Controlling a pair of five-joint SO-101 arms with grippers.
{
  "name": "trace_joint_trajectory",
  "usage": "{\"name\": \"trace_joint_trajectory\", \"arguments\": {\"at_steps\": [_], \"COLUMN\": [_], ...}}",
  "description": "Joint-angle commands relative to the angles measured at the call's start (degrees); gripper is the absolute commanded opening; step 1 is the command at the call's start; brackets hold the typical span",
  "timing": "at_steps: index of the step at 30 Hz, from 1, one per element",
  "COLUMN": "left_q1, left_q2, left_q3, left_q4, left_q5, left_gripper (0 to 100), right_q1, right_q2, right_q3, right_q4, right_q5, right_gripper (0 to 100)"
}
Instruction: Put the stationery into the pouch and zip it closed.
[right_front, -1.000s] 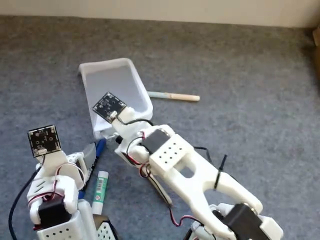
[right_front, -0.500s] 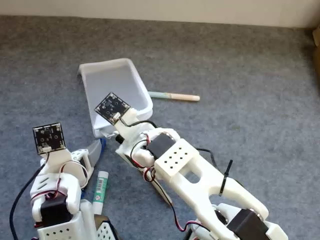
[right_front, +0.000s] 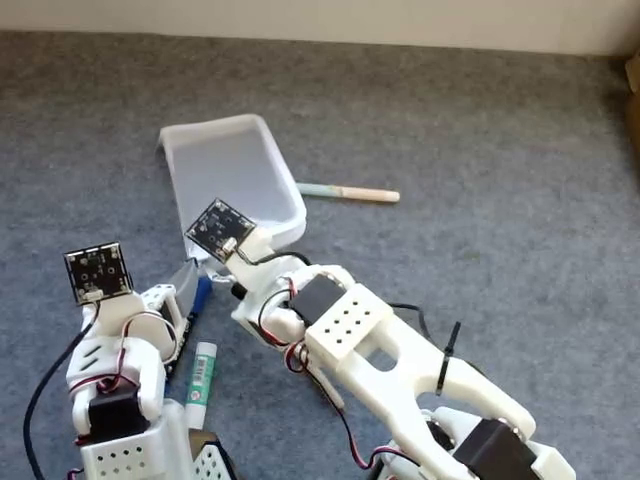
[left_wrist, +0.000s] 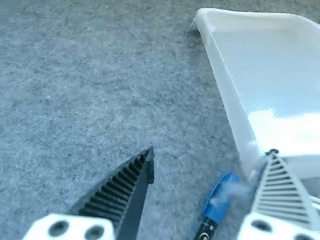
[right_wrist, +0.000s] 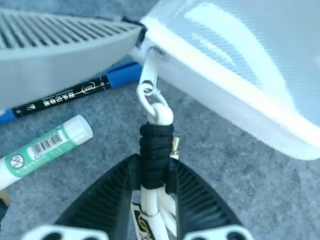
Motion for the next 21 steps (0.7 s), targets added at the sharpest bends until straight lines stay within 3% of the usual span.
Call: {"name": "trace_joint_trajectory", "arguments": {"at_steps": [1, 9, 14, 21], "left_q1": [0.7, 7.1, 7.5, 7.5], "left_q2": [-0.3, -0.3, -0.3, -0.3], "left_q3": [-0.2, 1.0, 1.5, 1.3], "left_q4": [-1.7, -1.1, -1.2, -0.7], "left_q5": [-0.4, -7.0, -7.4, -7.4], "left_gripper": [27, 27, 27, 27], "right_q1": [-0.6, -0.6, -0.6, -0.6], "right_q2": [-3.3, -3.4, -3.4, -3.4], "right_q3": [-0.9, -0.9, -1.2, -1.3], "right_q4": [-1.0, -0.9, 5.1, 5.1], "right_q5": [0.4, 0.4, 0.4, 0.3], "right_gripper": [0.4, 0.4, 0.4, 0.4]}}
